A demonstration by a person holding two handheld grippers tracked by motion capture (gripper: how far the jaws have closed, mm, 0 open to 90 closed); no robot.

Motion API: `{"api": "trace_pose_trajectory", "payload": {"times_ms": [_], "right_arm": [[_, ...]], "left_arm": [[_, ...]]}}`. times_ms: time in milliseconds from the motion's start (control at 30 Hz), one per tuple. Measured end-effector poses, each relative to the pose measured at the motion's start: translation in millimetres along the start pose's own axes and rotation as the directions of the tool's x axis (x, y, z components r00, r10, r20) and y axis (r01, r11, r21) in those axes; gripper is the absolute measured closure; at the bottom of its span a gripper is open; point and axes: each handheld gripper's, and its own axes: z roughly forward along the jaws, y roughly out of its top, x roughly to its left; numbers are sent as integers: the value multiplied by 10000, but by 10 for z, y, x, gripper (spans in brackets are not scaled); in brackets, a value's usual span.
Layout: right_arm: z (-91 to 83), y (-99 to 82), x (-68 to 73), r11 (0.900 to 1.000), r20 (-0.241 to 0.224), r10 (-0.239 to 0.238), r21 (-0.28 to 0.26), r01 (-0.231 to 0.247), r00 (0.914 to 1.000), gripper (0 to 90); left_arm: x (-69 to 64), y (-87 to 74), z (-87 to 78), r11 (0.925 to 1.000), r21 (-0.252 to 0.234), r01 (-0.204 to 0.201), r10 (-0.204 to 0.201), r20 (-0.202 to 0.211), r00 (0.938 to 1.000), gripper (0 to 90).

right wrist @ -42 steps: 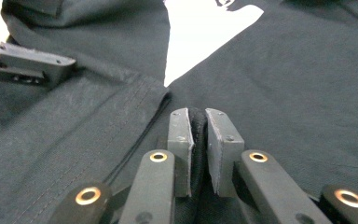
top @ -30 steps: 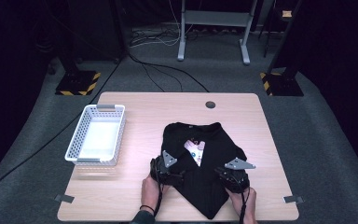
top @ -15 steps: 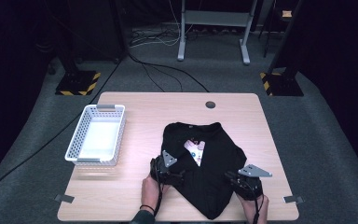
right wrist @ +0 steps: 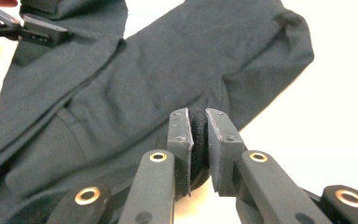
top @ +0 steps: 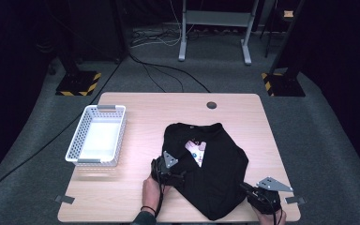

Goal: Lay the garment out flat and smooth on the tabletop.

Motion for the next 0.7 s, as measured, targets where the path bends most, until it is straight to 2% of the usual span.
{"api": "trace_pose_trajectory", "payload": {"times_ms": [233, 433, 633, 667, 700], "right_arm": [[-114, -167, -100, 9996, 164, 269, 25, -270, 9995, 801], [-188, -284, -126, 9992, 332, 355, 155, -360, 9988, 767], [-366, -364, -189, 9984, 447, 567, 7, -568, 9974, 602], [-388, -361, -216, 9982, 520, 595, 10, -596, 9969, 531], [-395, -353, -242, 9983, 597, 583, 16, -585, 9965, 503]], "left_arm": [[1, 0, -1, 10000, 12, 5, -5, -24, 10000, 107], [1, 0, -1, 10000, 7, 5, -5, -28, 10000, 107], [2, 1, 1, 10000, 3, 16, -16, -28, 10000, 107], [3, 1, 1, 10000, 3, 19, -19, -30, 10000, 106], [2, 1, 1, 10000, -3, 23, -23, -32, 10000, 107]]}}
